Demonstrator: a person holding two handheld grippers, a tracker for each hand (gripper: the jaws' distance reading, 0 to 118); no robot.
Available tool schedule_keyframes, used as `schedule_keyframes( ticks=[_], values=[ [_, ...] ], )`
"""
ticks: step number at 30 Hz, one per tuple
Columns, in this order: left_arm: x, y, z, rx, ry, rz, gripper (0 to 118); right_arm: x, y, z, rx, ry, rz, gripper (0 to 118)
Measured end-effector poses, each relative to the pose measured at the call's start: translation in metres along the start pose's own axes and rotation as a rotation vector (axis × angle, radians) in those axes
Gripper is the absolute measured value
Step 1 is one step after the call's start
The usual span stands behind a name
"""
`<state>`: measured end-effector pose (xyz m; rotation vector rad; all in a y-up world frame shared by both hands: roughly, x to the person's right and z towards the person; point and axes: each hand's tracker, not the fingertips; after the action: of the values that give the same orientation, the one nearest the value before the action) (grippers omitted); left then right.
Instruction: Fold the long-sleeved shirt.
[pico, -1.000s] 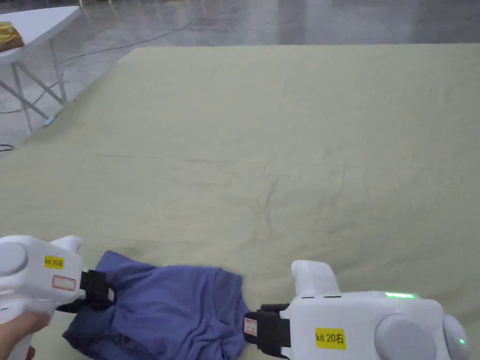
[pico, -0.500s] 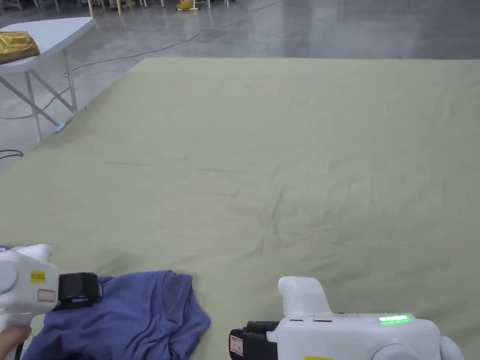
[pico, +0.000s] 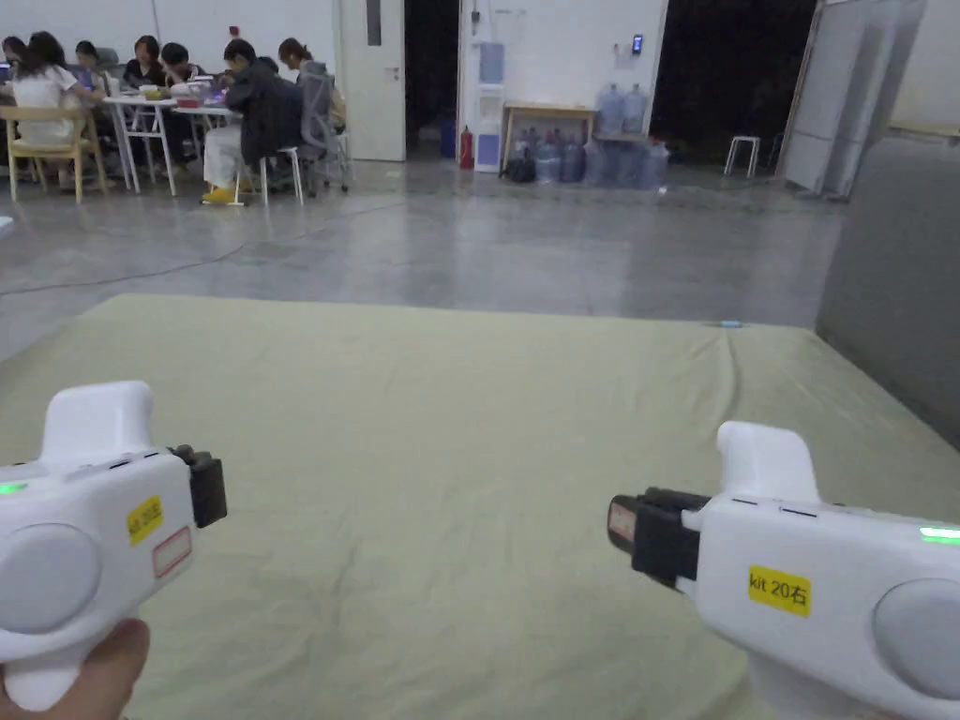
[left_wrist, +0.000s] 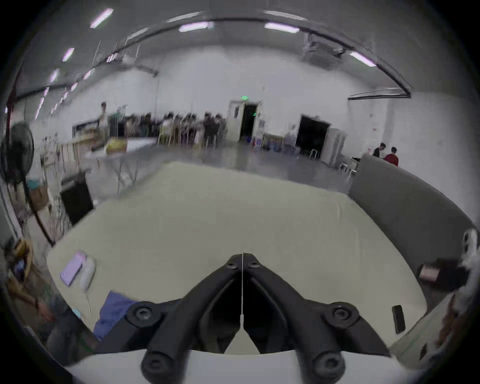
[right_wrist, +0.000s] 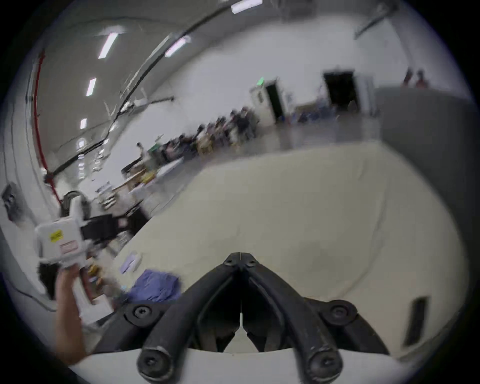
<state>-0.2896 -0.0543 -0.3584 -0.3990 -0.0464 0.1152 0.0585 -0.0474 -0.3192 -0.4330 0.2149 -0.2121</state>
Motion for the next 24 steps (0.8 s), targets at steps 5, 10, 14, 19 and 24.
schedule_keyframes(
  ticks=[5, 10, 14, 19, 24],
  values=[
    [0.075, 0.021, 0.034, 0.177, -0.041, -0.043, 0, 0.024, 0.039, 0.063, 0.227, -0.165, 0.104, 0],
    [0.113, 0.021, 0.055, 0.192, -0.061, -0.063, 0, 0.032, 0.042, 0.096, 0.305, -0.271, 0.155, 0],
    [0.126, 0.023, 0.069, 0.209, -0.050, -0.086, 0, 0.027, 0.034, 0.105, 0.312, -0.278, 0.171, 0],
    [0.130, 0.023, 0.092, 0.230, -0.051, -0.101, 0, 0.020, 0.030, 0.110, 0.311, -0.260, 0.153, 0],
    [0.133, 0.019, 0.103, 0.213, -0.079, -0.093, 0, 0.009, 0.027, 0.112, 0.296, -0.250, 0.159, 0]
  ],
)
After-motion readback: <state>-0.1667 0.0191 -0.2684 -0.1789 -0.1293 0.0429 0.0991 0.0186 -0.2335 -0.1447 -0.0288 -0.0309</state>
